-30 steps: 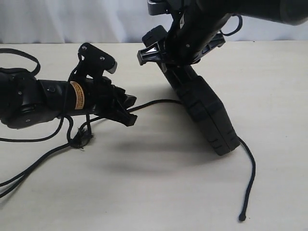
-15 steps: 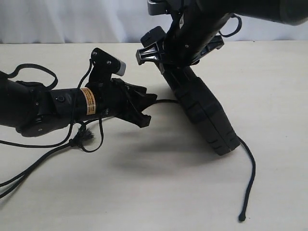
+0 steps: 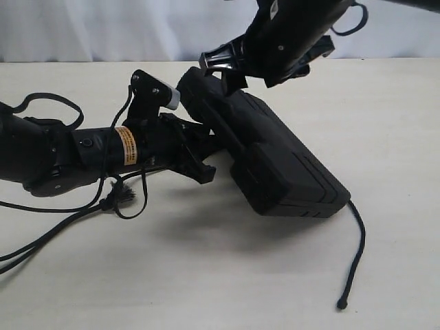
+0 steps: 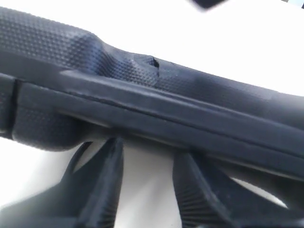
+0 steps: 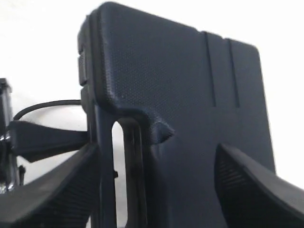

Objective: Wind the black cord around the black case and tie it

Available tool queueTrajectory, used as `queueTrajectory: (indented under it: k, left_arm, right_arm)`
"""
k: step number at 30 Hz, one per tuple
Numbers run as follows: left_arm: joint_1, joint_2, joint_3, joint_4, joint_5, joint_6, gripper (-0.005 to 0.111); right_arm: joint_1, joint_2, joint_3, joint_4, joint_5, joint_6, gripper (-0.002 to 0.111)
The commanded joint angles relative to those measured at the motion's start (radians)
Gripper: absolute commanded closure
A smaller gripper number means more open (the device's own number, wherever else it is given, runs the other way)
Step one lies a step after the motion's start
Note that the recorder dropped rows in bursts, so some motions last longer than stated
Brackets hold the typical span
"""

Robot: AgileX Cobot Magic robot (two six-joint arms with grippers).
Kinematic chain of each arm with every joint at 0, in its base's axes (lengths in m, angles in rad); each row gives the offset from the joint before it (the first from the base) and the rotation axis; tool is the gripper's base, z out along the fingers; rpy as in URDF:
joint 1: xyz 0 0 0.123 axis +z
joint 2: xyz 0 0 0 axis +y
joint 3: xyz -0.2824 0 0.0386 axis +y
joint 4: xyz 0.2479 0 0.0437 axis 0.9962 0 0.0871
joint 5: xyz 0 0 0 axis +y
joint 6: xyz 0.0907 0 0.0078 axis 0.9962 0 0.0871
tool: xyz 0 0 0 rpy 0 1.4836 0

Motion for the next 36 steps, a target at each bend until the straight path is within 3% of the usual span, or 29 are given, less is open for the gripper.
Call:
queueTrajectory:
  k: [1,8,16,24,29,33,36]
  left_arm:
    - [-0.002,-0.006,-0.008,-0.011,-0.023,-0.007,0.072]
    - [-0.002,-0.006,-0.008,-0.011,-0.006,-0.008,0.072]
    - [-0.002,-0.006,-0.008,-0.011,0.065,-0.008,0.072]
    - [-0.002,-0.006,-0.008,-0.011,0.053,-0.008,0.072]
    - [-0.002,-0.006,-0.008,-0.011,0.031,-0.008,0.072]
    - [-0.002,-0.006,-0.008,-0.011,0.014,-0.01,0.072]
    - [-0.002,-0.006,-0.008,-0.011,0.003,-0.01,0.072]
  right_arm:
    - [-0.005,-0.087,0.002,-0.05,0.047,-0.089,0.044]
    - [-0.005,-0.219,0.051,-0.101,0.153,-0.228,0.044]
    - [-0.005,-0.437,0.364,-0.182,-0.03,-0.249,0.044]
    - [-0.005,-0.631,0.656,0.003,-0.224,-0.64,0.05]
    - [-0.005,-0.653,0.717,0.073,-0.355,-0.647,0.05]
    - [-0.005,-0.64,0.717,0.098,-0.32,-0.673,0.05]
    - [-0.005,-0.644,0.734,0.115,-0.286,-0.805,0.05]
